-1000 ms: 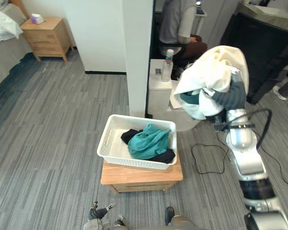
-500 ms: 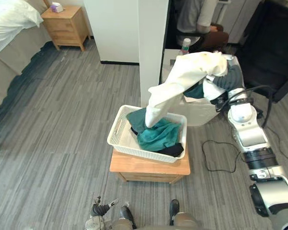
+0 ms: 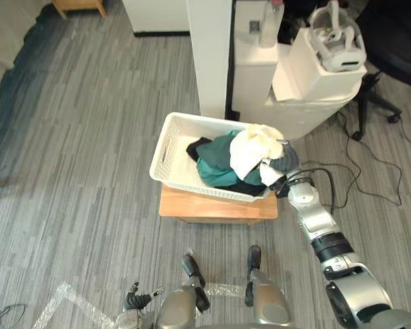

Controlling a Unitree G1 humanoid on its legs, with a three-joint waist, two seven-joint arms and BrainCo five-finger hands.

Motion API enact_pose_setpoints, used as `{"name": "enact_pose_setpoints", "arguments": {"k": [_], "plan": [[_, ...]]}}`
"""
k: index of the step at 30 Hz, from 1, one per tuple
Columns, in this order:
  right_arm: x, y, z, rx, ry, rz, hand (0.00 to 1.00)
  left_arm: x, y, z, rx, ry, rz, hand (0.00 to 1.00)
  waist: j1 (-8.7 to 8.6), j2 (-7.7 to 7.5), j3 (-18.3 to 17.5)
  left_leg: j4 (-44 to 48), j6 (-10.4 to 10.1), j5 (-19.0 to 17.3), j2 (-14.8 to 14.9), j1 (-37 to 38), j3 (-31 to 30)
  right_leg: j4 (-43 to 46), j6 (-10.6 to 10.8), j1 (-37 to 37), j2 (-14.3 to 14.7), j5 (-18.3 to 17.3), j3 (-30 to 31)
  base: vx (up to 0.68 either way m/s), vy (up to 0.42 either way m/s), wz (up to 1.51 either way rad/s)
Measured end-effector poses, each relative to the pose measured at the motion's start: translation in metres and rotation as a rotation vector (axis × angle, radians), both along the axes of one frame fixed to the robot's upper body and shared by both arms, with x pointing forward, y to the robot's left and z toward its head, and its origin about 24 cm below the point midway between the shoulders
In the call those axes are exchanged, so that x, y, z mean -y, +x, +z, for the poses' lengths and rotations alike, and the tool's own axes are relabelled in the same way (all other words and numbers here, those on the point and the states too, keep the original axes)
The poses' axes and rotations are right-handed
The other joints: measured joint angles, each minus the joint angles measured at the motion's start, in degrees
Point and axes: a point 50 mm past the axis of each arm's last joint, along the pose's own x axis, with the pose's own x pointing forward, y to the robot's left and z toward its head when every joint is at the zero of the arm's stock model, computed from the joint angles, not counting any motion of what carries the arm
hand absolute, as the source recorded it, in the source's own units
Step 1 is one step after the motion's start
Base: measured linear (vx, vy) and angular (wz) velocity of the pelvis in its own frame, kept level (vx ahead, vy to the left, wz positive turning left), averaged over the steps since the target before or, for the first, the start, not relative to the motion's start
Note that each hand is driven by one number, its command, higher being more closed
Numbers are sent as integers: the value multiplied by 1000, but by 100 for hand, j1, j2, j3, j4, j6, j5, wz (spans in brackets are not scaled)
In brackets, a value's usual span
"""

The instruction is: Tidy the bed and pick cloth on bed and put in laundry

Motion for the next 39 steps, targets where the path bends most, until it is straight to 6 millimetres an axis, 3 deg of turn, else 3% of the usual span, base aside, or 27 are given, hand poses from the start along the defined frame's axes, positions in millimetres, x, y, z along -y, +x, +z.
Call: {"name": "enact_pose_setpoints", "arguments": {"k": [2, 3, 11, 18, 21, 25, 29, 35, 39], "plan": [[-14, 9, 5, 9, -109, 21, 100, 0, 5, 1, 10, 12, 6, 0, 56, -2, 32, 1, -3, 4, 6, -69, 0, 1, -8, -70, 27, 7, 1, 21, -8, -1], [-16, 11, 7, 12, -127, 23, 0, 0, 7, 2, 16, 14, 6, 0, 90, -3, 49, 1, 7, 13, 7, -88, -2, 1, -9, -88, 43, 12, 1, 36, -21, 0], [-24, 27, 26, 39, -253, 18, 0, -2, 27, 10, 85, 37, 7, 0, 292, -95, 251, 31, 57, 93, 14, -205, -219, 3, -13, -79, 43, 17, -139, 34, -1, 13], [-23, 29, 30, 54, -365, 10, 0, -6, 31, 12, 97, 45, 13, 0, 290, -228, 301, 1, 48, 93, 53, 0, -249, 5, -13, 146, 74, 13, -140, 13, -2, 2], [-24, 13, 31, 117, -359, 42, 0, -10, 30, 13, 91, 55, 13, 0, 284, -366, 299, 1, 29, 81, 59, 115, -159, 11, -10, 214, 86, -25, -52, 16, -12, -9], [-15, -19, -13, 31, -326, 53, 0, -18, 22, 11, 58, 63, 40, 0, 243, -585, 162, -1, 11, 64, 45, 379, -134, 30, 67, 459, 68, -153, -23, 29, -7, -2], [-6, -42, -36, -23, -297, 51, 0, -28, 15, 10, 20, 82, 23, 0, 136, -868, -38, -1, -15, 37, 39, 515, -16, 28, 69, 540, 59, -154, 50, 30, -5, -8], [14, -75, -47, -32, -227, -22, 0, -28, 8, 7, -16, 75, 27, 0, 85, -903, -335, -2, -36, -22, 15, 747, 65, 22, 60, 711, 54, -188, 164, 22, -6, -9], [34, -105, -69, -102, -122, -160, 0, -28, -10, 2, -58, 48, 69, 0, -51, -877, -650, -3, -75, -103, 15, 850, 188, 15, 68, 751, 55, -197, 275, 16, -5, -11]]}}
